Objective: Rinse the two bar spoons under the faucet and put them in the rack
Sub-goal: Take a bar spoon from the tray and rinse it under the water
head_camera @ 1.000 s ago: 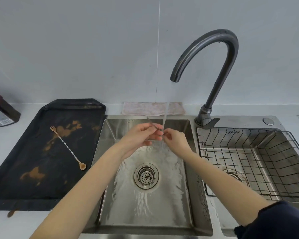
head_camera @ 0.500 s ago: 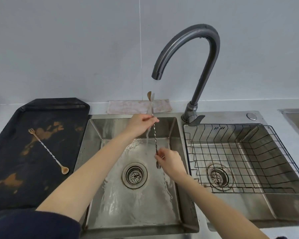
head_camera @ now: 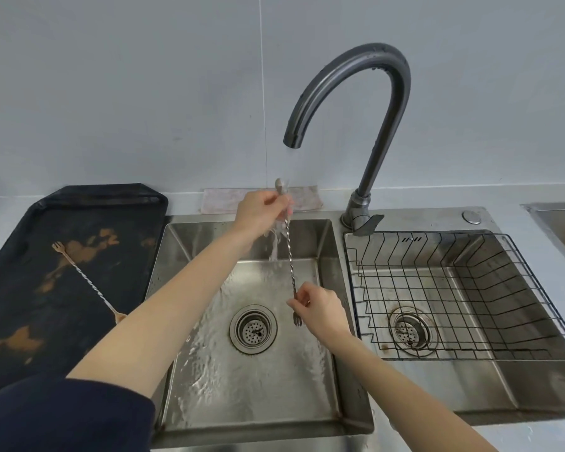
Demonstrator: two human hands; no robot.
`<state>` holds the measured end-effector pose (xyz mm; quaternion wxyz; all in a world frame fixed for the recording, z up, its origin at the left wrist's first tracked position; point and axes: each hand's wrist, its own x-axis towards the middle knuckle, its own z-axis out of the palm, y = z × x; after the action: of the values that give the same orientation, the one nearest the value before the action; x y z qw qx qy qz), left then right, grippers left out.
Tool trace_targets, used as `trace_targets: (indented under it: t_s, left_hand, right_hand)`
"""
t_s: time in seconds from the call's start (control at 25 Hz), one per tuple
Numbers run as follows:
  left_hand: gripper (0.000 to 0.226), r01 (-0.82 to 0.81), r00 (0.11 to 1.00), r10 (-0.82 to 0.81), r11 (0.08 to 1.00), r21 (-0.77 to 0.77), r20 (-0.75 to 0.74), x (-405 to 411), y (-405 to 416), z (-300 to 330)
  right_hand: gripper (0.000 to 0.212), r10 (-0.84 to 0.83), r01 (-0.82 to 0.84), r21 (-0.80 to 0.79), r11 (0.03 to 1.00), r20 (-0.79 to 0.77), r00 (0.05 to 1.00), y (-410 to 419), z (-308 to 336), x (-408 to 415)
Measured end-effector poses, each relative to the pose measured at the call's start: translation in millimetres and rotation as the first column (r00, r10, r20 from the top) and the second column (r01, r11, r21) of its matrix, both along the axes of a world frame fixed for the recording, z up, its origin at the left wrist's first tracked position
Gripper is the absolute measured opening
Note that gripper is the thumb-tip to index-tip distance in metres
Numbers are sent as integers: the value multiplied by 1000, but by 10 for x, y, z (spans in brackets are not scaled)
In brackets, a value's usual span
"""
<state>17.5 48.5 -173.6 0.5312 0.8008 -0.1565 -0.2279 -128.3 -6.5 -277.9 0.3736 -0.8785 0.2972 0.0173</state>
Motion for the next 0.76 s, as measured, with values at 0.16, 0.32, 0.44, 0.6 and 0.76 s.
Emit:
trace_targets:
  t_s: [0.16, 0.32, 0.44, 0.6, 0.76]
  left_hand:
    - [23, -21, 1000, 21, 997, -80, -7, -1, -7, 46]
    - [22, -84, 995, 76, 982, -166, -58, -17, -11, 78]
    - [18, -76, 997, 73, 985, -155, -24, -10, -21, 99]
    - [20, -6, 1000, 5, 983, -184, -3, -21, -10, 168]
    - [31, 95, 995, -100, 979, -178, -20, -58, -3, 280]
  right_hand:
    - [18, -10, 10, 0, 1000, 7, 1000, -31, -5, -8]
    - [20, -18, 18, 12, 1000, 4, 1000, -41, 11, -2]
    - [19, -26, 26, 12, 1000, -8, 1000, -37, 34, 33]
    - [19, -28, 28, 6, 1000, -25, 999, -26, 54, 80]
    - [19, -28, 29, 36, 999, -21, 999, -27, 103, 178]
